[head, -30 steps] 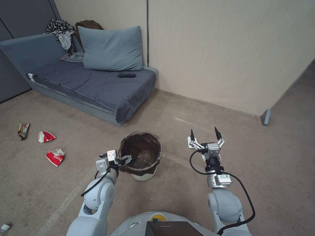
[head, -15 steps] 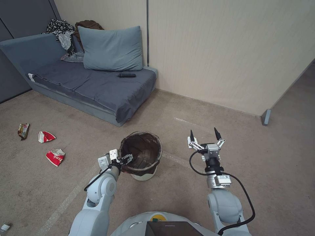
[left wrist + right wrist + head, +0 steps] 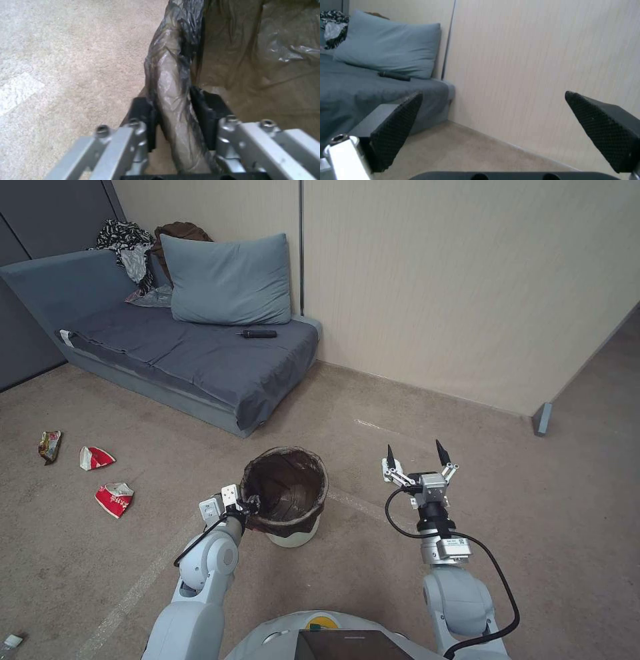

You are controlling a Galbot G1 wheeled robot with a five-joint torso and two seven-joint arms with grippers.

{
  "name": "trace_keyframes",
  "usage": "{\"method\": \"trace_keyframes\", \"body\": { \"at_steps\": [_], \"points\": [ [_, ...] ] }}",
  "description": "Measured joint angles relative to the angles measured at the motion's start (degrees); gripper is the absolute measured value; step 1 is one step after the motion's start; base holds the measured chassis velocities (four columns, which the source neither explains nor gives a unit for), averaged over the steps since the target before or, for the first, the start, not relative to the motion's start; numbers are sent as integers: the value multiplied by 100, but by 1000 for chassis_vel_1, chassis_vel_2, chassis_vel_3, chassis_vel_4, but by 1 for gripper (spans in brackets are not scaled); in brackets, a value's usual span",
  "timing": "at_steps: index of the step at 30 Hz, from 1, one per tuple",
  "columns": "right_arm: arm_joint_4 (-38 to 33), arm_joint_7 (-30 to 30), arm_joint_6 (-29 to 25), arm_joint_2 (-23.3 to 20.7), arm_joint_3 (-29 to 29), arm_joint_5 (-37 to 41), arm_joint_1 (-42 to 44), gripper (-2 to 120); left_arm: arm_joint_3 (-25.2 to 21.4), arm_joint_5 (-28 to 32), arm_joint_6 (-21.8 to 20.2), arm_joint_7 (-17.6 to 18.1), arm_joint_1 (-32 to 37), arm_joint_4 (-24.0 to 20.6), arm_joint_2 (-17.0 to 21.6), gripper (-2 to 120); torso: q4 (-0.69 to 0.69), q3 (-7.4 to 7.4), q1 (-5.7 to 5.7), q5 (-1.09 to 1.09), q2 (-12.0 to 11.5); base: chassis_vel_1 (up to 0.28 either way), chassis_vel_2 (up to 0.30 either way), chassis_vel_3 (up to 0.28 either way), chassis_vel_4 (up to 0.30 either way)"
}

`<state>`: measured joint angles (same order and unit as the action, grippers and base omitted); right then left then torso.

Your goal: Pick up the trash bin, then pick up the garbage from the floor and place it into the trash bin.

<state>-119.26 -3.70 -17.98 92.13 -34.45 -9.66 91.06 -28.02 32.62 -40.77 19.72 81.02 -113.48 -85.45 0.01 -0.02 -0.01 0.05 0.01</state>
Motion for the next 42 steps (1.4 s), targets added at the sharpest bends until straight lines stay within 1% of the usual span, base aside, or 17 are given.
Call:
{"method": "trace_keyframes", "body": {
  "at_steps": [2, 3, 4, 5, 26, 33, 35, 36, 37, 38, 39, 40, 41, 42],
  "points": [
    [4, 0, -3, 0, 0, 0, 0, 100, -5, 3, 2, 1, 2, 8, -2, 13, 0, 0, 0, 0, 0, 0, 0, 0, 0],
    [4, 0, -3, 0, 0, 0, 0, 100, -5, 3, 2, 1, 2, 8, -2, 13, 0, 0, 0, 0, 0, 0, 0, 0, 0],
    [6, 0, -6, 0, 0, 0, 1, 100, -8, 3, 3, 2, 4, 13, -4, 10, 0, 0, 0, 0, 0, 0, 0, 0, 0],
    [9, 0, -9, 0, 1, 0, 1, 100, -12, 3, 6, 4, 7, 21, -6, 3, 0, 0, 0, 0, 0, 0, 0, 0, 0],
    [32, -8, -49, 0, 16, 11, -4, 100, -72, -16, 33, 0, 79, 95, -21, 3, 0, 0, 0, -4, 0, 0, 0, 0, 0],
    [59, -65, -103, 0, -2, 83, -54, 100, -57, -155, 194, -29, 177, 30, -19, 3, -1, 2, 0, -7, -1, 0, 0, 0, 0],
    [62, -83, -119, 0, 10, 345, -83, 100, -27, -431, 272, -108, 353, -236, -9, 2, -2, 6, 1, -16, -3, 0, 0, 0, 0],
    [62, -83, -119, 0, 10, 345, -83, 100, -27, -431, 272, -108, 353, -236, -9, 2, -2, 6, 1, -16, -3, 0, 0, 0, 0],
    [62, -50, -116, -1, 22, 373, -106, 100, -3, -538, 280, -136, 454, -485, 4, 2, -3, 7, 1, -19, -4, 0, 0, 0, 0],
    [74, -10, -102, 0, 31, 386, -123, 100, -10, -724, 323, -145, 568, -833, 30, 2, -2, 5, 1, -5, -3, 0, 0, 0, 0],
    [74, -10, -102, 0, 31, 386, -123, 100, -10, -724, 323, -145, 568, -833, 30, 2, -2, 5, 1, -5, -3, 0, 0, 0, 0],
    [94, -1, -98, 0, 43, 386, -125, 100, -8, -843, 356, -167, 641, -1063, 40, 2, 0, 5, 1, -6, -3, 0, 0, 0, 0],
    [125, 4, -99, 0, 53, 377, -127, 100, 56, -1016, 429, -219, 772, -1545, 51, 2, -1, 3, 1, -5, -3, 0, 0, 0, 0],
    [135, 3, -101, 0, 53, 377, -125, 100, 83, -1181, 477, -275, 838, -1743, 52, 2, -2, 3, 1, -6, -3, 0, 0, 0, 0]
  ]
}}
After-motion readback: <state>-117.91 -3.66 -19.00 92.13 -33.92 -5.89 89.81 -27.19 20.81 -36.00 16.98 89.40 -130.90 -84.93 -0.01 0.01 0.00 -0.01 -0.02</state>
